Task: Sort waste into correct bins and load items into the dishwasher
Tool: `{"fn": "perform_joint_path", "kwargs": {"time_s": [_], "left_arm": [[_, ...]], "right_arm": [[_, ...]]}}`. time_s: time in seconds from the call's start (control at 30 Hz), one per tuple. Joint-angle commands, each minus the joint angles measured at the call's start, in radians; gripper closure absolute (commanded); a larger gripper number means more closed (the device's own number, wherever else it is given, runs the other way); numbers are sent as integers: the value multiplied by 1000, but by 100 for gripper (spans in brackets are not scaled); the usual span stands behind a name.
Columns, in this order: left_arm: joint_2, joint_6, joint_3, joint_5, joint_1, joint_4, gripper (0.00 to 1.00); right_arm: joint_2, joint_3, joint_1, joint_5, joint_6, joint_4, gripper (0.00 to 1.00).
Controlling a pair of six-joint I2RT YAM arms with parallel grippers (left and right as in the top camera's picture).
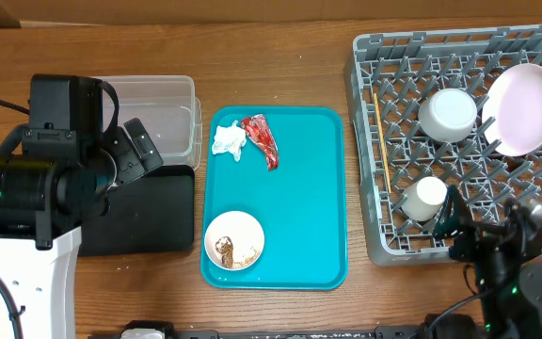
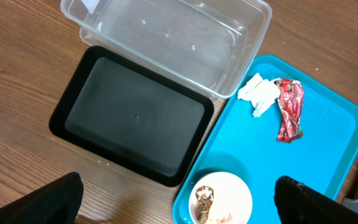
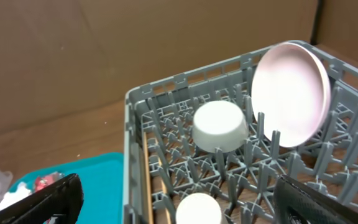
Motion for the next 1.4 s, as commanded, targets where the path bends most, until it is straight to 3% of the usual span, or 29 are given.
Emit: {"fn": "perform_joint_path", "kwargs": {"time_s": [0.0, 0.27, 0.53, 0.73, 1.37], "left_arm": [[3, -10, 7, -13, 4, 2, 0], [3, -10, 7, -14, 4, 2, 0], [3, -10, 7, -13, 4, 2, 0], [3, -10, 7, -14, 4, 2, 0], [4, -10, 7, -13, 4, 2, 0]], "right_arm": [[-72, -86, -5, -10, 0, 23, 0], [-255, -343, -40, -9, 1, 255, 0], [-255, -536, -55, -10, 1, 437, 0], [-255, -656, -55, -10, 1, 664, 0], [-255, -655, -53, -6, 0, 652, 0]]}}
